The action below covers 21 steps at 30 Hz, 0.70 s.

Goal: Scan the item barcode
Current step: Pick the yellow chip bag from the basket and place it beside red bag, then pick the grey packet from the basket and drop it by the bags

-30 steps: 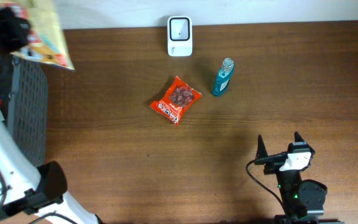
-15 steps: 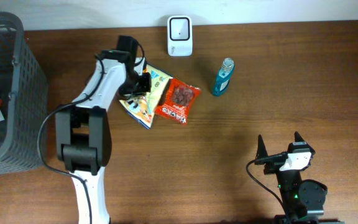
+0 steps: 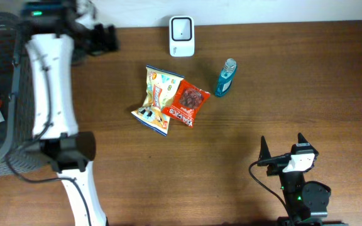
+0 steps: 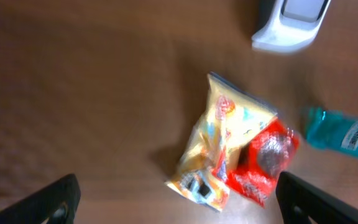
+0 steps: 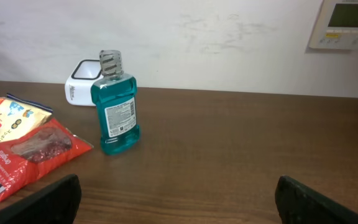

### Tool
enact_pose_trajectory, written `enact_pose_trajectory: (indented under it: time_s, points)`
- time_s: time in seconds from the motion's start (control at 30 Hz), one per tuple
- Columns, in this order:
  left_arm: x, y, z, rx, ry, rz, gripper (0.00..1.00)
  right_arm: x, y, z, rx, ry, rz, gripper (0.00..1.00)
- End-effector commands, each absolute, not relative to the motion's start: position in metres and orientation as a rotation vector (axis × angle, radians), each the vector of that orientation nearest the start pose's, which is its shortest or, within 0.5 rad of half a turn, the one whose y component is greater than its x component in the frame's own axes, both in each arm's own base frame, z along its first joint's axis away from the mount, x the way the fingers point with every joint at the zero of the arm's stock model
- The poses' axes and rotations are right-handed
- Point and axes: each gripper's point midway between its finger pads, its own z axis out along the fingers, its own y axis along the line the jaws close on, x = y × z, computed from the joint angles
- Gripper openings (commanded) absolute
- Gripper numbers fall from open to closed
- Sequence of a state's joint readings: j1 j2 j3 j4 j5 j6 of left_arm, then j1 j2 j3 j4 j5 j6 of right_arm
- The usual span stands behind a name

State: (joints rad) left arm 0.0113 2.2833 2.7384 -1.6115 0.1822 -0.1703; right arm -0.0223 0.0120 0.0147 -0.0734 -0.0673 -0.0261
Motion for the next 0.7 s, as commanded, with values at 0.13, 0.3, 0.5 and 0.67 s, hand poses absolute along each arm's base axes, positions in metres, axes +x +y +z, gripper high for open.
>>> enact_pose_trajectory:
  time_s: [0.13, 0.3, 0.5, 0.67]
  points:
    - [0.455, 0.197, 0.392, -0.556, 2.160, 0.113, 0.99, 0.246, 0.006, 0.157, -0.046, 1.644, 0.021, 0.98]
    - [0.415, 0.314, 0.291, -0.928, 2.353, 0.306, 0.99, 0.246, 0.006, 0.157, -0.046, 1.644, 0.021, 0.98]
    - [0.404, 0.345, 0.141, -0.852, 2.732, 0.562, 0.99, 0.246, 0.006, 0.157, -0.046, 1.644, 0.021, 0.98]
    - [0.416, 0.352, 0.081, -0.696, 2.770, 0.592, 0.43, 0.246, 0.006, 0.157, -0.046, 1.644, 0.021, 0.98]
